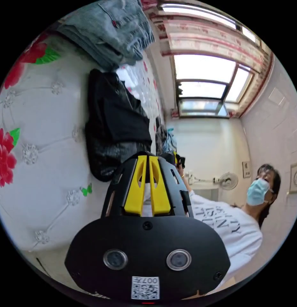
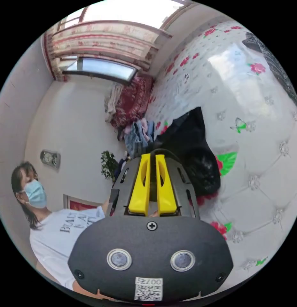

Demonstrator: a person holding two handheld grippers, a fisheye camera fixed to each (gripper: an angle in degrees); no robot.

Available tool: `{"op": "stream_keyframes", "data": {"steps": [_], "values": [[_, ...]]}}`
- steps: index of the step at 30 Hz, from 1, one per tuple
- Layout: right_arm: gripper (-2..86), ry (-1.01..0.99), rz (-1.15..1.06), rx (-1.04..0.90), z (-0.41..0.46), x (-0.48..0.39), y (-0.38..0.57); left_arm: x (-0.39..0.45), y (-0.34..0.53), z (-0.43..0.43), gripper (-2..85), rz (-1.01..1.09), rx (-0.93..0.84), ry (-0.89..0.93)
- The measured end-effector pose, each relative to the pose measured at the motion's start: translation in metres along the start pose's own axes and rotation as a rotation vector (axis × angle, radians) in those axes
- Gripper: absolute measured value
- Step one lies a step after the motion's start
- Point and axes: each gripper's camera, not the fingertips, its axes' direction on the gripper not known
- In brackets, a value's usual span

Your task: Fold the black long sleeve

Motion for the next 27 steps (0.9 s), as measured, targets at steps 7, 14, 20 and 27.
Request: {"op": "stream_keyframes", "data": {"steps": [7, 14, 20, 27], "values": [[9.3, 0.278, 0.024, 0.058, 0.055, 0.008, -0.062, -0.024, -0.004, -0.006, 6.9, -0.273, 0.487, -0.116], [10.0, 0.563, -0.059, -0.071, 0.080, 0.035, -0.023, 0.063, -0.011, 0.092, 14.8, 0.289, 0.071, -0.752], [10.1, 0.640, -0.110, -0.099, 0.098, 0.036, -0.041, 0.108, -0.020, 0.203, 11.1, 0.784, -0.158, -1.172], [9.8, 0.661, -0.160, -0.076, 0.106, 0.026, -0.053, 0.076, -0.118, 0.145, 2.6, 0.280, 0.061, -0.898]]}}
